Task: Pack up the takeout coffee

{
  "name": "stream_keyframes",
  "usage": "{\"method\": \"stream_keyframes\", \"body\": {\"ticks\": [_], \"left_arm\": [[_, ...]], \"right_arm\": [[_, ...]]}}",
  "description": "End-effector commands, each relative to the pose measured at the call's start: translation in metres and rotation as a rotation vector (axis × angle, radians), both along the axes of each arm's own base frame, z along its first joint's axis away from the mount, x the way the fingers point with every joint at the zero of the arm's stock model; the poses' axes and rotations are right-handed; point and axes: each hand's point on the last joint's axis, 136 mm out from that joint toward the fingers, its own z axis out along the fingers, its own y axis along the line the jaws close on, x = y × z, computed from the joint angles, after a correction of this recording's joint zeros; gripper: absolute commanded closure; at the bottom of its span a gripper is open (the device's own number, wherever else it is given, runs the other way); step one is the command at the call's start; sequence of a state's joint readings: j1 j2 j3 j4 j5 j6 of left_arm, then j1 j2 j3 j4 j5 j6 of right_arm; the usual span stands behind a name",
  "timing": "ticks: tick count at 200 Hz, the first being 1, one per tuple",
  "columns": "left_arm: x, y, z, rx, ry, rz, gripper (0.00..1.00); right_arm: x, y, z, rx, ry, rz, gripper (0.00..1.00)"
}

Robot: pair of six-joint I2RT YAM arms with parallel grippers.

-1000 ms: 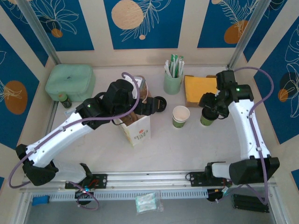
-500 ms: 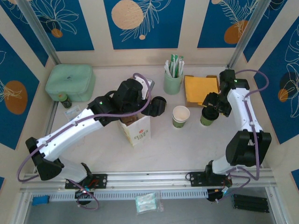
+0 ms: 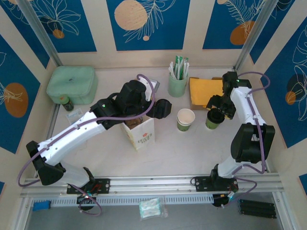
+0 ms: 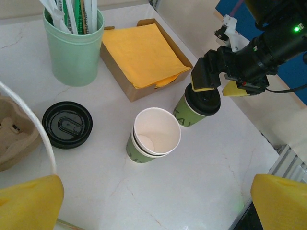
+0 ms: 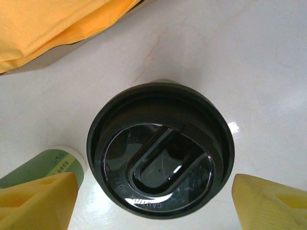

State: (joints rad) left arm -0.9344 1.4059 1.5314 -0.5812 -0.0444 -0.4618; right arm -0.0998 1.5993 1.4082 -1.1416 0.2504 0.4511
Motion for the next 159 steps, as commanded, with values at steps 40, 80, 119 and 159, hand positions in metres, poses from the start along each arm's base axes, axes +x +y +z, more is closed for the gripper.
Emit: {"method": "stream_keyframes", "body": {"ticks": [40, 80, 119, 159], "left_arm": [[-0.004, -0.008, 0.001, -0.024, -0.008, -0.036, 0.01], [-0.004, -0.009, 0.001, -0.027, -0.011, -0.038, 0.01], [-0.005, -0.009, 0.002, -0.035, -0.009, -0.038, 0.01], [-0.005, -0.008, 0.002, -0.037, -0.011, -0.037, 0.01]], "right_arm": [[0.008, -0.003, -0.005, -0.002, 0.011, 0.004, 0.15], [0.008, -0.002, -0.011, 0.003, 0.024, 0.002, 0.15], [0.008, -0.002, -0.017, 0.003, 0.038, 0.003, 0.17], [0.007, -0.001, -0.023, 0.005, 0.052, 0.006, 0.18]]}}
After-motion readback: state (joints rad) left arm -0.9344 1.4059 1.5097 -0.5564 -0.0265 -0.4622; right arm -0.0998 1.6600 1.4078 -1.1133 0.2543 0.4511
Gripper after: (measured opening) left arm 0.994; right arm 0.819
